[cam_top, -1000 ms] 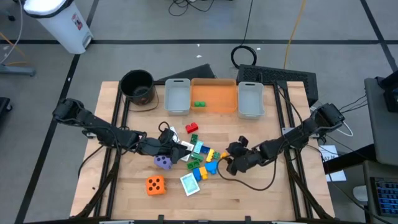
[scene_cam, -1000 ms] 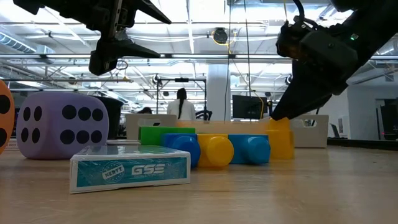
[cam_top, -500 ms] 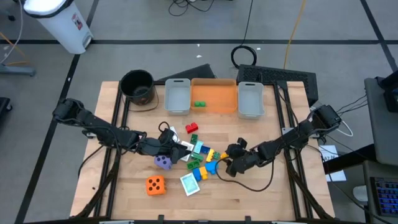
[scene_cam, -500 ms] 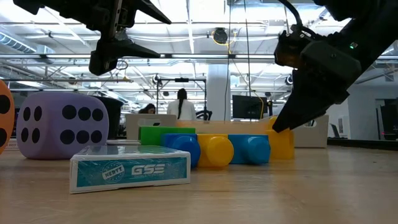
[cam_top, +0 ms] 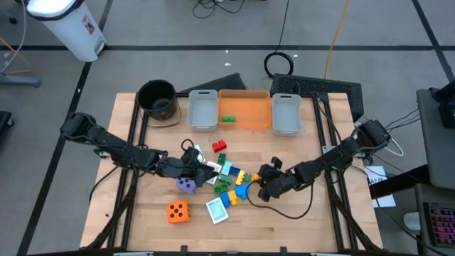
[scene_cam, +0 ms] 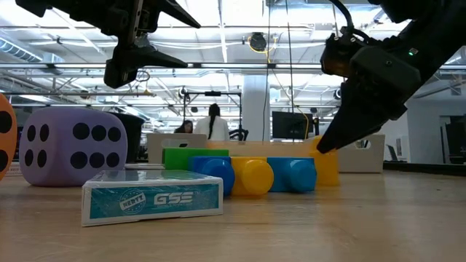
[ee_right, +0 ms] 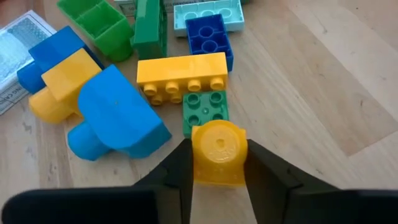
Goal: Pick & Place Toys
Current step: Put the bottom left yellow game piece into the orange bin
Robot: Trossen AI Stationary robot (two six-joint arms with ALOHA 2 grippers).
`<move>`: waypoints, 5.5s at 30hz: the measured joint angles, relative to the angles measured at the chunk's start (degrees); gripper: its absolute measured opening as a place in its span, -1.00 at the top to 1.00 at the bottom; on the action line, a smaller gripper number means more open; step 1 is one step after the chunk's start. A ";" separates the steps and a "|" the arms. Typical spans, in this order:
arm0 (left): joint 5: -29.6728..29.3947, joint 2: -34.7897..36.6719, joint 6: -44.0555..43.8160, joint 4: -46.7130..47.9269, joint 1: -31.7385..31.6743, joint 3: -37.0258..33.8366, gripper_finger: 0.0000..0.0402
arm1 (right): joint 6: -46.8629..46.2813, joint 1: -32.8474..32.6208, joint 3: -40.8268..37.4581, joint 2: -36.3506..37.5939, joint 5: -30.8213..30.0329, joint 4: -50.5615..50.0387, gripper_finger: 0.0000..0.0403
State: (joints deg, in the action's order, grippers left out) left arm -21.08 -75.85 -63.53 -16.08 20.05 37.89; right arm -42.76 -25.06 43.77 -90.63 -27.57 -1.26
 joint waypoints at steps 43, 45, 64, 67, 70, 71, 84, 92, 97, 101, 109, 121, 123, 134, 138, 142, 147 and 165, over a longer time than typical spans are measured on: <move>0.02 0.00 3.50 -0.93 -8.23 -0.02 -0.27 | 27.61 29.11 2.67 30.12 12.71 -0.87 0.54; 0.57 0.00 3.89 -0.94 -10.33 -0.02 -0.27 | 29.44 32.33 5.36 29.46 14.64 -0.80 0.54; 29.66 -0.02 23.91 -14.47 -33.27 -0.07 -0.27 | 39.66 56.44 34.31 4.92 32.07 -11.06 0.54; 33.95 -0.02 24.04 -14.63 -35.92 -0.07 -0.27 | 37.79 57.76 34.40 1.85 35.51 -10.82 0.54; 38.46 -0.02 23.44 -14.62 -37.87 -0.07 -0.27 | 37.50 57.60 34.40 -0.52 36.86 -11.05 0.54; 39.79 -0.02 22.99 -14.64 -38.37 -0.07 -0.27 | 37.76 57.45 34.40 -1.18 36.84 -11.02 0.54; 45.14 -0.02 23.12 -14.66 -41.50 -0.07 -0.27 | 43.91 57.99 34.47 -6.72 34.81 -11.24 0.54; 43.50 0.00 22.80 -14.69 -44.20 -0.07 -0.27 | 44.86 62.91 34.45 -8.97 28.76 -13.66 0.54; 42.93 0.00 22.79 -14.69 -45.77 -0.07 -0.27 | 48.59 64.87 33.14 -9.07 29.08 -17.22 0.54; 41.98 0.00 22.82 -14.67 -46.65 -0.07 -0.27 | 51.51 64.85 31.49 -9.06 29.24 -21.10 0.54; 41.97 0.00 23.15 -14.64 -47.15 -0.07 -0.27 | 52.60 64.24 26.29 -7.98 30.84 -20.73 0.54; 41.97 0.00 23.98 -14.56 -47.15 -0.07 -0.27 | 52.37 63.26 10.52 4.23 30.77 -7.95 0.54; 41.97 0.00 24.21 -14.53 -47.15 -0.07 -0.27 | 51.65 63.22 8.83 5.87 30.75 -7.26 0.54; 41.94 0.02 24.86 -14.53 -47.15 -0.04 -0.27 | 49.44 61.16 6.79 5.61 30.84 -5.89 0.54; 41.94 0.02 24.50 -14.56 -47.15 -0.04 -0.27 | 49.44 59.79 6.78 4.33 30.84 -4.49 0.54; 41.96 0.02 24.33 -14.56 -47.15 -0.04 -0.27 | 49.44 59.00 6.78 3.13 30.67 -3.06 0.54; 41.95 0.02 24.04 -14.56 -47.15 -0.04 -0.27 | 49.44 59.06 6.75 2.54 30.26 -3.77 0.54; 41.94 0.02 24.48 -14.12 -47.15 -0.04 -0.27 | 51.09 59.56 6.75 2.56 27.67 -6.75 0.54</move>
State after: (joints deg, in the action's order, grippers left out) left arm 20.86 -75.83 -39.04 -30.20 -27.09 37.85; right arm 8.33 34.50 50.52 -88.07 0.10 -8.01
